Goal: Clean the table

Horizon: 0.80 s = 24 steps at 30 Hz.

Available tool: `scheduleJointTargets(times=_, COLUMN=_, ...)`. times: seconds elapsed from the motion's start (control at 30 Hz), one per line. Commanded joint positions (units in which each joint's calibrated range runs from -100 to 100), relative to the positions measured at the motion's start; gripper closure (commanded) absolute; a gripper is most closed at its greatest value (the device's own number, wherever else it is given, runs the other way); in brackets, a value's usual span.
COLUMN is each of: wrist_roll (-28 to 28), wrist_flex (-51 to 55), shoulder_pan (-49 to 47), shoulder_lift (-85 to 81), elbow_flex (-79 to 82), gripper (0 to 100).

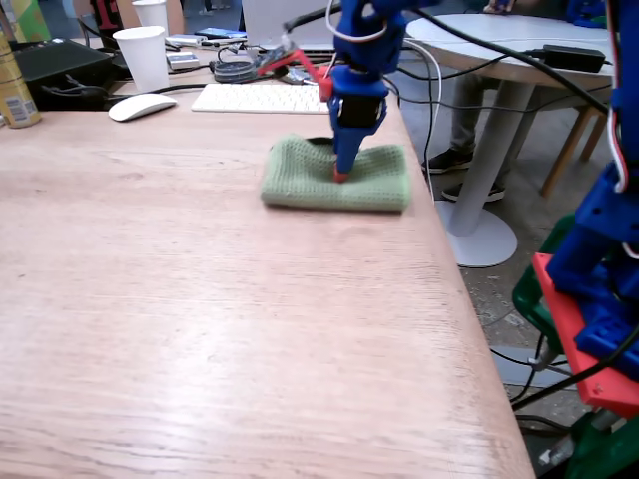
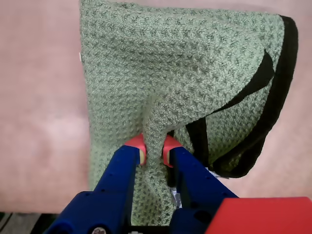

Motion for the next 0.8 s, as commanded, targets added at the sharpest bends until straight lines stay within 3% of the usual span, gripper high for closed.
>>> scheduleJointTargets(times=0.0, wrist_roll=0.59, wrist_flex=-0.56, shoulder_pan=7.57, shoulder_lift=11.02, elbow_flex=-20.23, gripper=99)
scheduleJointTargets(times=0.1, wrist_roll=0.59, wrist_flex=0.42, shoulder_pan=8.58, shoulder_lift=19.86, elbow_flex=-35.61, gripper=99)
scheduleJointTargets(times=0.27, wrist_roll=0.15, wrist_flex=0.75, shoulder_pan=10.11, shoulder_lift=21.32, elbow_flex=-37.03, gripper=99)
scheduleJointTargets(times=0.33, wrist_roll=-0.10, wrist_flex=1.49, shoulder_pan=17.89, shoulder_lift=11.97, elbow_flex=-35.43, gripper=99)
scheduleJointTargets(times=0.43, wrist_roll=0.49, wrist_flex=10.36, shoulder_pan=16.54, shoulder_lift=-11.53, elbow_flex=-21.83, gripper=99)
scheduleJointTargets(times=0.47, wrist_roll=0.49, wrist_flex=11.59, shoulder_pan=12.64, shoulder_lift=-18.99, elbow_flex=-17.21, gripper=99)
scheduleJointTargets(times=0.6, wrist_roll=-0.05, wrist_flex=10.85, shoulder_pan=-20.69, shoulder_lift=-35.97, elbow_flex=-6.64, gripper=99)
scheduleJointTargets(times=0.7, wrist_roll=-0.05, wrist_flex=10.69, shoulder_pan=-40.82, shoulder_lift=-32.97, elbow_flex=-10.60, gripper=99)
scheduleJointTargets(times=0.77, wrist_roll=-0.05, wrist_flex=10.93, shoulder_pan=-49.28, shoulder_lift=-24.14, elbow_flex=-22.40, gripper=99)
